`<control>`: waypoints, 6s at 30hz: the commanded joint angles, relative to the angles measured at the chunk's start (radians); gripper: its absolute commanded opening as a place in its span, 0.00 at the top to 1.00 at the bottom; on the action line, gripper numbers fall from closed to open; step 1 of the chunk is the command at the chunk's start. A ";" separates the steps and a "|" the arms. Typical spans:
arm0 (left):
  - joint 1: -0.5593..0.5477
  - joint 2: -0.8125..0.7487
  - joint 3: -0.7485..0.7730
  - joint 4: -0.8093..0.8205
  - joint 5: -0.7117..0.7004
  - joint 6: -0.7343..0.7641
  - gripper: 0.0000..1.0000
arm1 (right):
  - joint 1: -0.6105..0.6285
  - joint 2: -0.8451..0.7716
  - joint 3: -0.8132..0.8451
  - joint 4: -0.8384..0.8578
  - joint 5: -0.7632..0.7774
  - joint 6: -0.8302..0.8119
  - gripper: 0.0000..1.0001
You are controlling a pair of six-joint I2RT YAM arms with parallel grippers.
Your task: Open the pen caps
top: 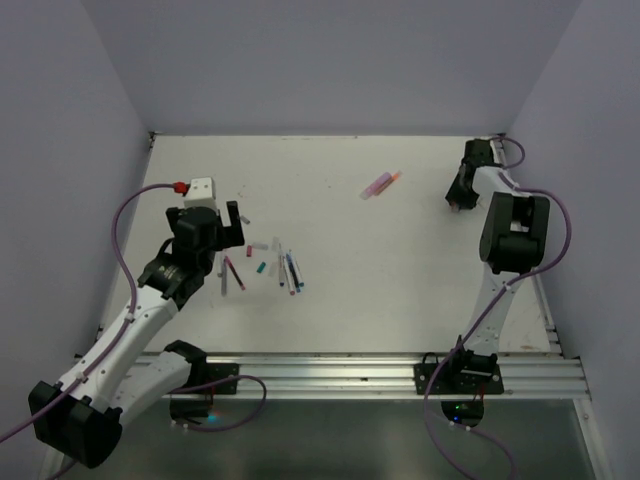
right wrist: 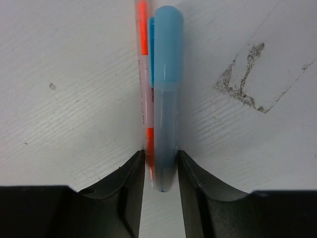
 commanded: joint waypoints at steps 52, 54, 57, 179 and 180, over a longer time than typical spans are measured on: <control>-0.013 0.297 0.270 0.269 0.529 -0.451 0.00 | 0.796 -0.836 -0.756 0.592 -0.178 -0.047 1.00; -0.031 0.346 0.291 0.278 0.521 -0.480 0.00 | 0.857 -0.824 -0.742 0.594 -0.106 -0.062 1.00; -0.085 0.409 0.340 0.255 0.480 -0.491 0.00 | 0.926 -0.788 -0.704 0.560 -0.003 -0.106 1.00; -0.203 0.400 0.155 0.663 0.382 -0.531 0.57 | 0.805 -0.732 -0.527 0.453 -0.475 -0.228 1.00; -0.209 0.405 0.173 0.645 0.374 -0.532 0.56 | 0.814 -0.733 -0.527 0.451 -0.466 -0.231 1.00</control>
